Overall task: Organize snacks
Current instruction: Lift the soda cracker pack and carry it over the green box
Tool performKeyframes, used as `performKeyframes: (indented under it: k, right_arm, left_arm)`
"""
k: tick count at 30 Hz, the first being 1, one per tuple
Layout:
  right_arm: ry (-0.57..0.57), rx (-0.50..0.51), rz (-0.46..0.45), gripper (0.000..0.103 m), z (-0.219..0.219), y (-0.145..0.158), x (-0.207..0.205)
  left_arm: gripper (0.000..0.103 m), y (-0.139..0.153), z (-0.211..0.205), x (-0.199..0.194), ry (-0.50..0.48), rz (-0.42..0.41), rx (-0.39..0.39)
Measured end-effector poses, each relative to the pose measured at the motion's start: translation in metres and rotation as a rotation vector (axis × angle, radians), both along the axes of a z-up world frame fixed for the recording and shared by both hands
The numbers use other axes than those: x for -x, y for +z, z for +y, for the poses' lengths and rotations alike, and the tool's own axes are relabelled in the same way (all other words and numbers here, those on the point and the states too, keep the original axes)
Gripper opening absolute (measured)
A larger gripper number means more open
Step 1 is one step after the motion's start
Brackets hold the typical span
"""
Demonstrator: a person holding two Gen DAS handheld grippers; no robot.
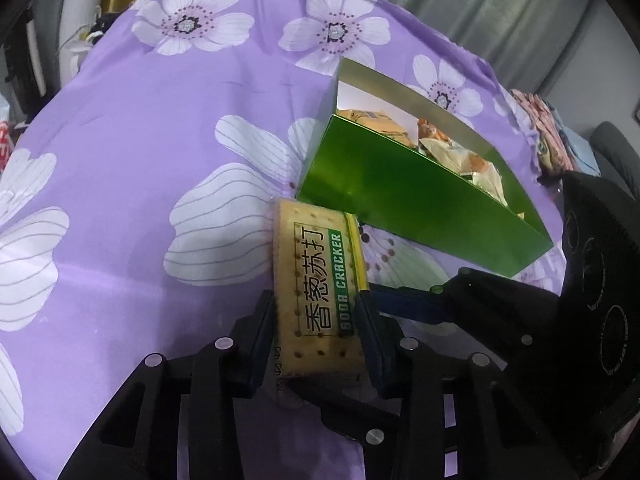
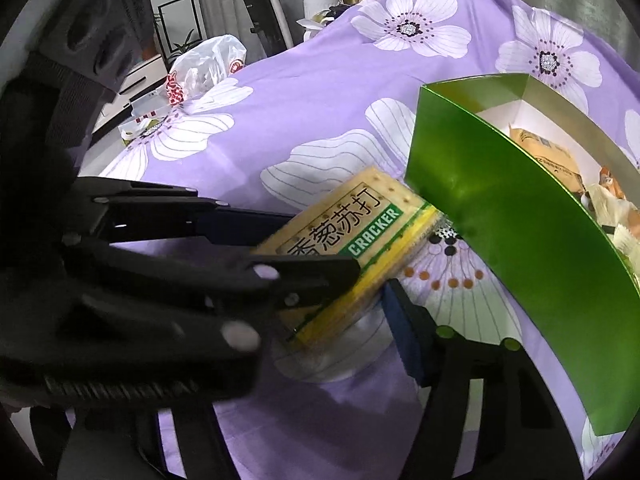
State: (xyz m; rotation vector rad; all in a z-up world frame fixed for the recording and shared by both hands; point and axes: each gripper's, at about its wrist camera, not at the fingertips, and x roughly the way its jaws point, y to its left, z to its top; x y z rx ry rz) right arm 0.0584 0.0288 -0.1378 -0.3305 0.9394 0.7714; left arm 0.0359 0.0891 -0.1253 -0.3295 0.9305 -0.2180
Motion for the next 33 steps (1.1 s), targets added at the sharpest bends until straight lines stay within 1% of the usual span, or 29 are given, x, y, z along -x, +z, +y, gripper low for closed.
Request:
performKeyframes:
  k: [1, 5, 9, 13, 18, 27, 33]
  right_arm:
    - [-0.001, -0.003, 0.000, 0.065, -0.001, 0.000, 0.000]
    - [0.000, -0.019, -0.009, 0.063, -0.003, 0.004, 0.002]
    - [-0.010, -0.047, -0.016, 0.063, -0.008, 0.009, 0.006]
    - [-0.018, -0.068, -0.038, 0.063, -0.013, 0.017, 0.014]
    - [-0.028, -0.103, -0.068, 0.063, -0.024, 0.034, 0.024]
    - [-0.057, -0.142, -0.155, 0.063, -0.050, 0.073, 0.044]
    - [-0.088, -0.166, -0.207, 0.063, -0.070, 0.094, 0.055]
  left_arm:
    - [0.040, 0.001, 0.000, 0.000, 0.008, 0.002, 0.006]
    - [0.040, 0.007, -0.006, 0.004, 0.010, -0.009, -0.031]
    - [0.040, 0.015, -0.007, 0.008, 0.012, -0.022, -0.025]
    - [0.040, 0.025, -0.012, 0.013, 0.011, -0.037, -0.044]
    - [0.040, 0.045, -0.021, 0.022, 0.003, -0.071, -0.049]
    - [0.040, 0.085, -0.046, 0.033, -0.039, -0.150, -0.082]
    - [0.040, 0.105, -0.065, 0.039, -0.068, -0.192, -0.101]
